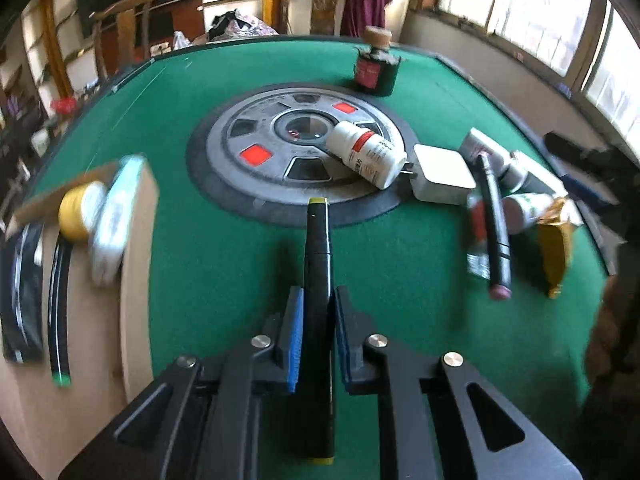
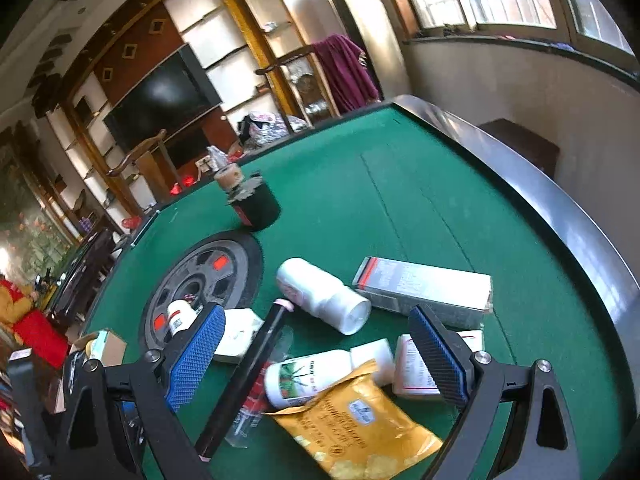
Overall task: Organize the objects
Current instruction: 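Carry the marker toward the tray with left while right grasps a white pill bottle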
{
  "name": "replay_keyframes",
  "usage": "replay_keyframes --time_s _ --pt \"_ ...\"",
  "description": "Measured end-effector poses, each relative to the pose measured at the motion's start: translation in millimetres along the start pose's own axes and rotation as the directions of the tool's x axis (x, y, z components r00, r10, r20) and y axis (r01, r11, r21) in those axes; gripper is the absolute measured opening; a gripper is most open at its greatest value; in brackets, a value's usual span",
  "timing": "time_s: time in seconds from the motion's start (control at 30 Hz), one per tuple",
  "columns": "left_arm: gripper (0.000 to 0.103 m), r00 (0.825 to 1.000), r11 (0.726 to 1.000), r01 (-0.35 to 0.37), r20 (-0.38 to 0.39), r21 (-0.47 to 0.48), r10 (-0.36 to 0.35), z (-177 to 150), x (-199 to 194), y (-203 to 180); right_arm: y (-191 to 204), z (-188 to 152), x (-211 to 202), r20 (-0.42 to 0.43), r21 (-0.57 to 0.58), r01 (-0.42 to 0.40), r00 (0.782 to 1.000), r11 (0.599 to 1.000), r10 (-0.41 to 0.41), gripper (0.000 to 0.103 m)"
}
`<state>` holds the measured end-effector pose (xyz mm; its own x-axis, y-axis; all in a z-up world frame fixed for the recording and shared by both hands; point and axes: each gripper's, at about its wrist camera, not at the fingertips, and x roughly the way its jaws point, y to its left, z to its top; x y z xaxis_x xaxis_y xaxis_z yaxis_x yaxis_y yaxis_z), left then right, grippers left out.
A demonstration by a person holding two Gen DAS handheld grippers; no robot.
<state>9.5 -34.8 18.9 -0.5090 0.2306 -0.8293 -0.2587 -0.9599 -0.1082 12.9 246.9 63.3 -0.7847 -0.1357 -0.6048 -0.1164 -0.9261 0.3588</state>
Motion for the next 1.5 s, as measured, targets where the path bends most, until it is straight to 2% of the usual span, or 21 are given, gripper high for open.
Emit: replay_keyframes --time_s 0.1,0.17,0.23,0.3,0.37,0.43,0.53,0.6,0.7,0.73,0.77,0.8,0.93,1.13,1.33,1.5 --pt "0.014 1.000 0.999 0.014 -0.010 -0.040 -0.014 -12 -8 11 20 -4 -5 0.027 -0.089 -0.010 1.000 0.996 0.013 0.096" --pt "0.014 0.998 0.997 0.035 -0.042 -0.070 -0.039 -19 -7 18 32 -3 -4 -0.002 -0.105 -0.027 1.000 0.994 0.027 0.096" --pt "0.014 0.999 0.997 0.032 -0.036 -0.072 -0.034 -24 -9 17 49 1 0 -0.061 -0.115 -0.096 0.994 0.989 0.089 0.096" --pt "0.014 0.999 0.998 0.022 -0.034 -0.067 -0.024 -24 -10 16 77 9 14 -0.132 -0.172 -0.128 0.986 0.977 0.106 0.096" --pt "0.014 1.000 0.997 0.022 -0.018 -0.070 -0.023 -27 -11 15 101 14 31 -0.186 -0.228 -0.145 0.977 0.963 0.103 0.096" --pt "0.015 0.999 0.996 0.034 -0.003 -0.079 -0.034 -30 -13 17 126 15 53 -0.238 -0.303 -0.132 0.970 0.944 0.059 0.095" --pt "0.018 0.999 0.995 0.049 0.028 -0.083 -0.047 -33 -13 18 152 8 86 -0.317 -0.408 -0.124 0.948 0.904 -0.013 0.085" --pt "0.031 0.998 0.997 0.054 0.033 -0.059 -0.053 -34 -14 13 165 -3 106 -0.350 -0.479 -0.104 0.933 0.871 -0.081 0.075" --pt "0.033 0.999 0.999 0.042 0.028 -0.013 -0.041 -34 -13 6 172 -14 125 -0.364 -0.545 -0.063 0.916 0.836 -0.168 0.055" --pt "0.029 0.998 0.998 0.061 0.025 -0.014 -0.061 -34 -14 7 172 -17 129 -0.372 -0.550 -0.057 0.910 0.833 -0.184 0.042" --pt "0.016 0.994 0.993 0.111 0.017 -0.026 -0.111 -34 -14 10 170 -19 134 -0.390 -0.544 -0.060 0.901 0.837 -0.188 0.037" --pt "0.014 0.991 0.991 0.132 0.015 -0.036 -0.132 -34 -14 12 167 -21 137 -0.403 -0.531 -0.059 0.895 0.846 -0.191 0.037" --pt "0.014 0.983 0.979 0.184 0.021 -0.089 -0.183 -37 -20 23 157 -21 130 -0.416 -0.473 -0.071 0.897 0.878 -0.151 0.037" --pt "0.014 0.968 0.959 0.244 0.086 -0.146 -0.234 -45 -44 37 135 -17 93 -0.414 -0.354 -0.116 0.909 0.928 -0.045 0.037" --pt "0.014 0.956 0.937 0.281 0.146 -0.205 -0.255 -55 -77 59 128 -21 49 -0.417 -0.260 -0.205 0.905 0.943 0.082 0.037" --pt "0.015 0.963 0.942 0.228 0.201 -0.245 -0.181 -60 -113 96 170 -27 30 -0.422 -0.241 -0.299 0.889 0.923 0.178 0.037"
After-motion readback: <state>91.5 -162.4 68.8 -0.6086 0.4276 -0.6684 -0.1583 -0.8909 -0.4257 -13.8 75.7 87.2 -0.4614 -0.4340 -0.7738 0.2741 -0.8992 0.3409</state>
